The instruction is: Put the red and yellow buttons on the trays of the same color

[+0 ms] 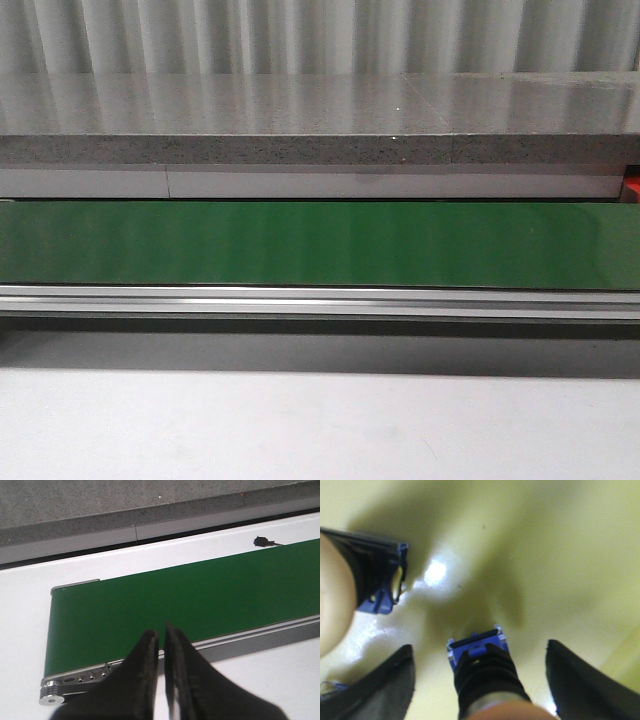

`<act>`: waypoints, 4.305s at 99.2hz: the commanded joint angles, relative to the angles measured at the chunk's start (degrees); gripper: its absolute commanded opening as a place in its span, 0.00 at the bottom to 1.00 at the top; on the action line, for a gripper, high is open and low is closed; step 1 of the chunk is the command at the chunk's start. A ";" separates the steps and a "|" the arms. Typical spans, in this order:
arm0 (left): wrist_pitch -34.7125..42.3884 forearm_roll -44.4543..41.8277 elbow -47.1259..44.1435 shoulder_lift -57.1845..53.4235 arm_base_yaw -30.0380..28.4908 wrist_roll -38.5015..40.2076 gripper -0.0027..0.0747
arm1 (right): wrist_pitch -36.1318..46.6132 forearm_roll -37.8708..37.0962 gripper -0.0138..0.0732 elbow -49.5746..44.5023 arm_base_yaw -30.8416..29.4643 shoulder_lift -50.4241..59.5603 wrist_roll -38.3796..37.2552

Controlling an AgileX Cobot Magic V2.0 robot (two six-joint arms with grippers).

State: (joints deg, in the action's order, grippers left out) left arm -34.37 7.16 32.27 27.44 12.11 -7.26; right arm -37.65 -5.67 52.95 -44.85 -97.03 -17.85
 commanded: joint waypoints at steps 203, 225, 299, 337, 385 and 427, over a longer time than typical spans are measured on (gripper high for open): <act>4.13 0.84 1.53 0.39 0.38 -0.01 0.03 | 0.42 -5.05 0.08 -5.90 50.50 48.25 10.16; 4.13 0.84 1.53 0.39 0.38 -0.01 0.03 | 2.92 -5.28 0.08 -13.85 50.50 57.38 10.16; 4.13 0.84 1.53 0.39 0.38 -0.01 0.03 | 37.26 2.15 0.08 -46.17 41.52 85.00 21.25; 4.14 0.84 1.53 0.51 0.38 -0.01 0.03 | 36.89 3.19 0.08 -54.26 40.69 98.60 20.81; 4.14 0.84 1.53 0.51 0.38 -0.01 0.03 | 37.16 3.19 0.08 -54.21 40.69 98.59 20.42; 4.14 0.84 1.53 0.51 0.38 -0.01 0.03 | 37.16 3.19 0.08 -54.21 40.69 98.59 20.42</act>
State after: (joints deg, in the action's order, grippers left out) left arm -34.37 7.25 32.27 27.44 12.11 -7.26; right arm -5.15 -2.59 -1.68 -3.75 0.57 2.55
